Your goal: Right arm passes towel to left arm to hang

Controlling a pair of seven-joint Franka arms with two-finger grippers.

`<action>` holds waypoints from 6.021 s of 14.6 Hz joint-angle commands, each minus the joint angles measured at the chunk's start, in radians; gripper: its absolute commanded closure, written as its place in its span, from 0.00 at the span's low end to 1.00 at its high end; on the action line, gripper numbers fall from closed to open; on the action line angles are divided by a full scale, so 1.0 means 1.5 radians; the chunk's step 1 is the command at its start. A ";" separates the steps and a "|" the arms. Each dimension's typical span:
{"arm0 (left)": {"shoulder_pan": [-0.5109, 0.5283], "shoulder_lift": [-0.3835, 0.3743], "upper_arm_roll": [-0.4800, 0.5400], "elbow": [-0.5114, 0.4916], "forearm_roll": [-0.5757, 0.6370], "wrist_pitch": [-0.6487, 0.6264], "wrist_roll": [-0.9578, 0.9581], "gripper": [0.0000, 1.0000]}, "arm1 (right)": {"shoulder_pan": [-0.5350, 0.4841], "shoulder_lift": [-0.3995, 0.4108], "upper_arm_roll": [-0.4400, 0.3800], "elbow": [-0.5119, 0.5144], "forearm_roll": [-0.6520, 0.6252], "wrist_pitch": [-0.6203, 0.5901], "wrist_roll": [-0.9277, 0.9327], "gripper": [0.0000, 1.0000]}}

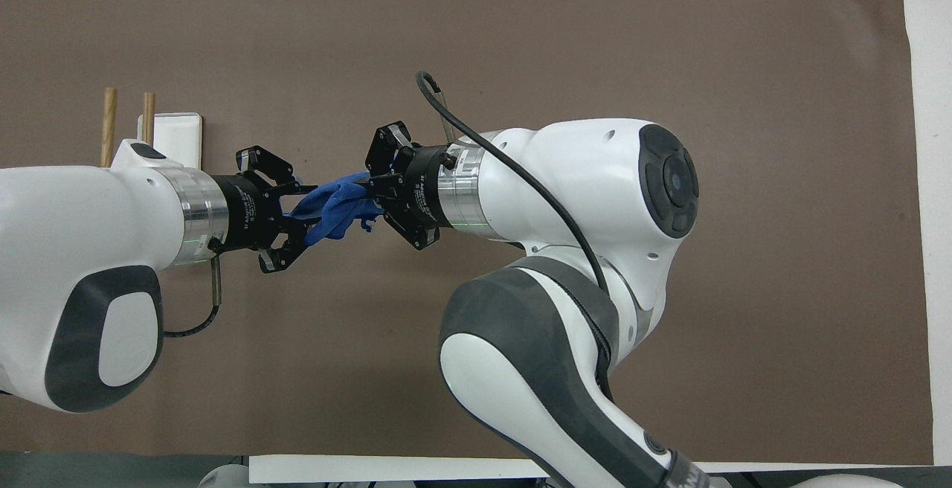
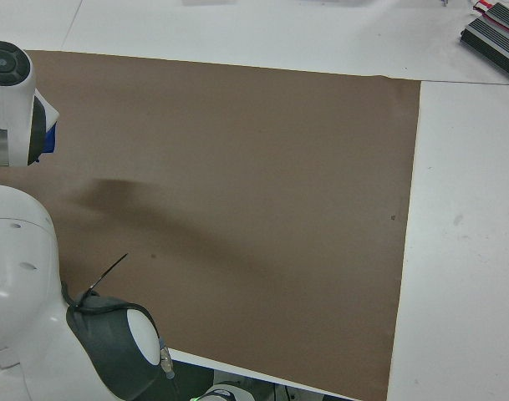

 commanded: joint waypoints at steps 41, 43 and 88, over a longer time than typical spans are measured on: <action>0.312 0.093 0.015 0.111 -0.003 0.115 0.774 0.98 | 0.027 -0.162 -0.572 -0.017 -0.399 -0.475 -0.980 0.00; 0.315 0.094 0.015 0.110 -0.003 0.121 0.774 0.98 | 0.027 -0.162 -0.571 -0.015 -0.399 -0.506 -0.983 0.00; 0.371 0.121 0.008 0.395 0.183 -0.438 1.069 0.00 | 0.030 -0.174 -0.569 -0.024 -0.396 -0.524 -0.982 0.00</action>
